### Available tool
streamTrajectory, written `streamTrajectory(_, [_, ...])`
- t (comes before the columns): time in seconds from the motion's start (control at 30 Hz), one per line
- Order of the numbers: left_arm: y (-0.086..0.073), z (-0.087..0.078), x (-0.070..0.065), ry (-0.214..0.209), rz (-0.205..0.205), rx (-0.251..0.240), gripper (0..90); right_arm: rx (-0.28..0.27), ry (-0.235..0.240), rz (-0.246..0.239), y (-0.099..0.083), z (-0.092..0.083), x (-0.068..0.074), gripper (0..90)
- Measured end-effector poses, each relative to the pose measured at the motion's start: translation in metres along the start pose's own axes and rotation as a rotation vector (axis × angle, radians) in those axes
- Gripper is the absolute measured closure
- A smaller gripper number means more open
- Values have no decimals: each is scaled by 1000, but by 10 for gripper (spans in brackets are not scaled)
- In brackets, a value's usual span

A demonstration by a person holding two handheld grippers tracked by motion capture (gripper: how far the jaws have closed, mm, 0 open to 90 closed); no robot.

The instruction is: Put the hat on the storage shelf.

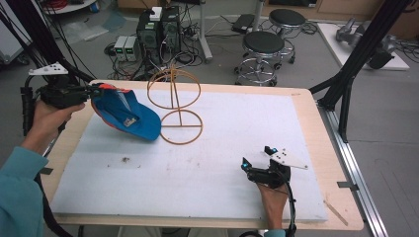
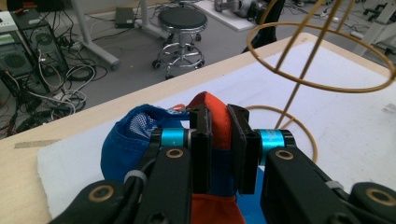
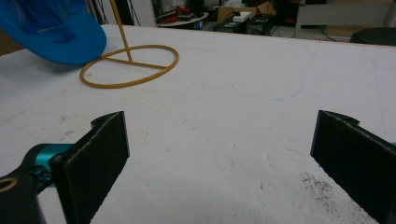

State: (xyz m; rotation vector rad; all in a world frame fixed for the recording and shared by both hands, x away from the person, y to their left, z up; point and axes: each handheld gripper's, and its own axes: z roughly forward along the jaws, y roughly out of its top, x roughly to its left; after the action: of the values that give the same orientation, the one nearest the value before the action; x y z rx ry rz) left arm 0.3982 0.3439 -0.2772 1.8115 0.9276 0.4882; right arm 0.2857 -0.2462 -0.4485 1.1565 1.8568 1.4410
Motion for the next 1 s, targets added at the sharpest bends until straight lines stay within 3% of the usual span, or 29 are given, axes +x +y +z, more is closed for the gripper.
streamTrajectory(0.13, [8, -9, -11, 0, 44, -1, 800, 1, 1, 3, 0, 0, 0, 33])
streamTrajectory(0.53, [31, -27, -29, -18, 91, -39, 801, 1, 1, 5, 0, 0, 0, 33])
streamTrajectory(1.0, [38, -30, -47, -35, 144, -31, 801, 0, 1, 4, 0, 0, 0, 33])
